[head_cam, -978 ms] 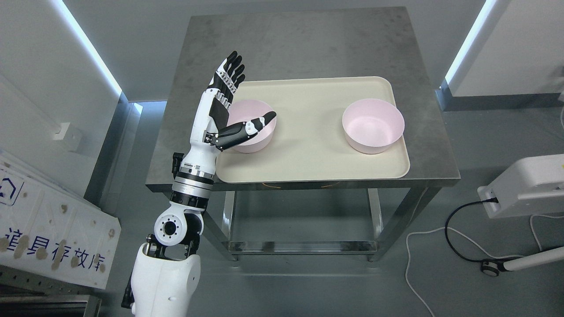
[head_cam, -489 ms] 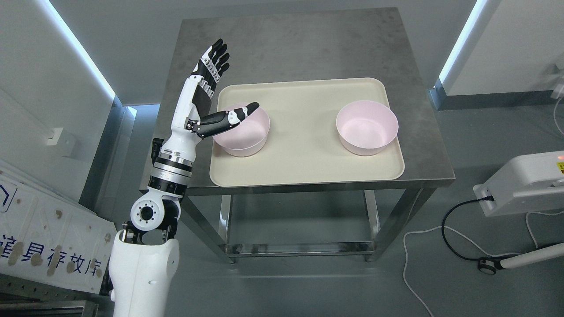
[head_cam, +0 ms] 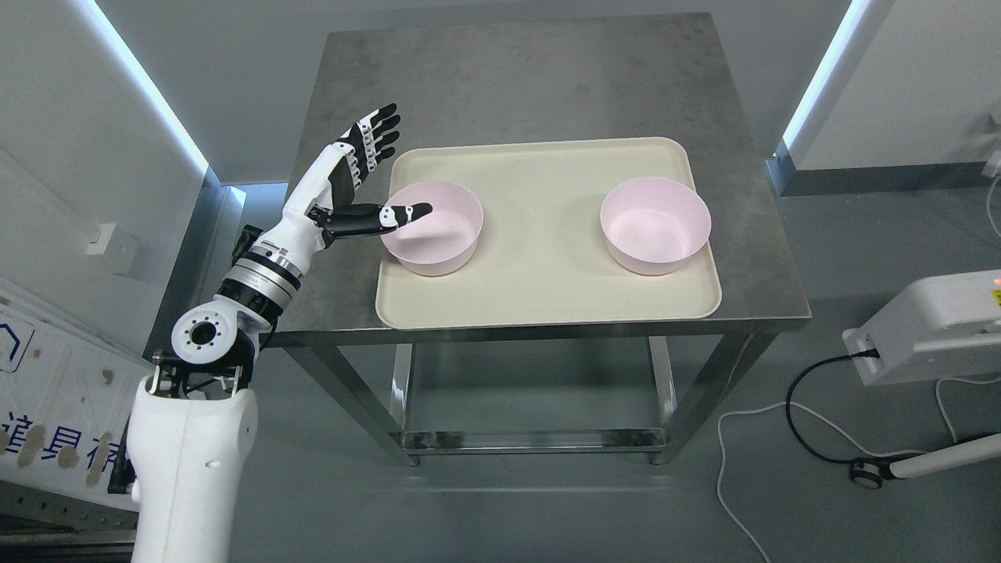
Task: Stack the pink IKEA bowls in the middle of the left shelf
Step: 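Move the left hand toward the pink bowl nearer the robot, then hook the left hand fingers over the near pink bowl's rim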
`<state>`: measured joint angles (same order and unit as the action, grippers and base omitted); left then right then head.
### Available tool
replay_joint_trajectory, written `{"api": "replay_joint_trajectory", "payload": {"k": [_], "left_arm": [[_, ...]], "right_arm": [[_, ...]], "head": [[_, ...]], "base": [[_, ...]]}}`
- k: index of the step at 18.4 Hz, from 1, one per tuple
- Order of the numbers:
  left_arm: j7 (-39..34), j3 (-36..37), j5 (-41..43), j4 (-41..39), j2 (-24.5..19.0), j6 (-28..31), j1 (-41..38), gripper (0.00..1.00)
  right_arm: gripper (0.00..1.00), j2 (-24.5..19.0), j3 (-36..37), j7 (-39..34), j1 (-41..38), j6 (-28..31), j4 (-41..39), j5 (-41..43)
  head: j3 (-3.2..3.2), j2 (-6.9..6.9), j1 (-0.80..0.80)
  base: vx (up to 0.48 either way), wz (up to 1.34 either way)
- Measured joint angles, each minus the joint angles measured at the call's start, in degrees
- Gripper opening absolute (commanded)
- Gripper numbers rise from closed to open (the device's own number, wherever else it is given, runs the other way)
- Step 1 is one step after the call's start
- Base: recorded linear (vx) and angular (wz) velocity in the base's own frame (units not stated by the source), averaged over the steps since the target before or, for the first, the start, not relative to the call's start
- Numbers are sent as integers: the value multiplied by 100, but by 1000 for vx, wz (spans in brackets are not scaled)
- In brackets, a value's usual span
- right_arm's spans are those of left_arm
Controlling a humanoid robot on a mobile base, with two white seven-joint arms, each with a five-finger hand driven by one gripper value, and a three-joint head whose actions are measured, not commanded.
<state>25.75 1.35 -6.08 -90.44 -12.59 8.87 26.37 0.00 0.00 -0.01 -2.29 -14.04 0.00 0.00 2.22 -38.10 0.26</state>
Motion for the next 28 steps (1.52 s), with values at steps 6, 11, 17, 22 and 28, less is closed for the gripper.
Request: {"api": "replay_joint_trajectory", "payload": {"k": [6,11,17,22,28], "left_arm": [[531,200,490,340,-192,176,480,98],[723,351,1065,614,-272,180,741,88],[1127,455,1338,816,-320,180,887,73],[1354,521,1416,920,-286,180,1009,63],[1385,671,1578,1002,-220,182,1151,60]], "right_arm": [[100,0,0,0,0,15,0,0],[100,0,0,0,1,-6,0,0],[100,0,0,0,1,-8,0,0],[100,0,0,0,1,-9,0,0],[100,0,0,0,1,-10,0,0]], "head": [[0,0,0],[0,0,0],[0,0,0],[0,0,0],[0,0,0]], "base": [[0,0],[0,0],[0,0],[0,0],[0,0]]}}
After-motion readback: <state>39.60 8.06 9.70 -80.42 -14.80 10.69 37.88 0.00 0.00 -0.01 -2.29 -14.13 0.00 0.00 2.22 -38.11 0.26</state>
